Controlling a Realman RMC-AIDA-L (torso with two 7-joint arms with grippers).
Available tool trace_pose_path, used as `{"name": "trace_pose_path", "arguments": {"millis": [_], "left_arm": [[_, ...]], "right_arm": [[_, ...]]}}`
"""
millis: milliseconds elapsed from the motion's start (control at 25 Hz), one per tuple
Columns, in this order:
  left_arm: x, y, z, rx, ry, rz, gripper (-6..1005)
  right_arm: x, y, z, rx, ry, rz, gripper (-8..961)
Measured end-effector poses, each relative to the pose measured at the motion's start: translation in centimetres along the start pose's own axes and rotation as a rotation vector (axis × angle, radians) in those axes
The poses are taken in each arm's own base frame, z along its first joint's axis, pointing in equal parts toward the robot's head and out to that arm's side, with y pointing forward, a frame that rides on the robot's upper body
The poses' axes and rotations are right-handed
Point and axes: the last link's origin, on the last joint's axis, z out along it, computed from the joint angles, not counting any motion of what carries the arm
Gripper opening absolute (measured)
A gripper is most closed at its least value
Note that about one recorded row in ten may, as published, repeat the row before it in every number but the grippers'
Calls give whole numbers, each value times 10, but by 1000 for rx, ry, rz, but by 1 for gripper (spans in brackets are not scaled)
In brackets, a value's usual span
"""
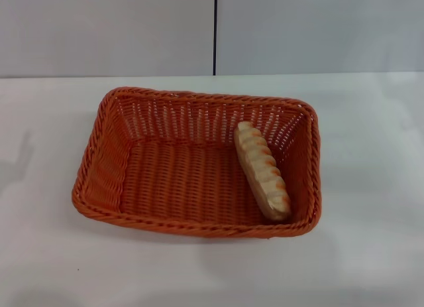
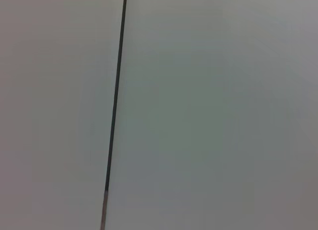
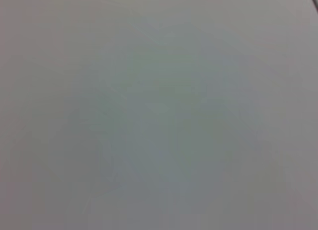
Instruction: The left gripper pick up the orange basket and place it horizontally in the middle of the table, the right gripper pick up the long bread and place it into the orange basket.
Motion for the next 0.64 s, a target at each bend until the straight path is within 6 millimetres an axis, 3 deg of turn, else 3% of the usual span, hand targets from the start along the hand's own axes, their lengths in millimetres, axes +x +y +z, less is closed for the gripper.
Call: {"name": "trace_pose_path", "arguments": {"millis": [320, 640], "left_arm": [[4, 9, 15, -18, 43, 17, 680], [-1, 14, 10, -21, 25, 71, 680]], "right_arm": [[-3, -11, 9, 52, -2, -15, 682], [10, -11, -20, 99, 43, 5, 682]]}}
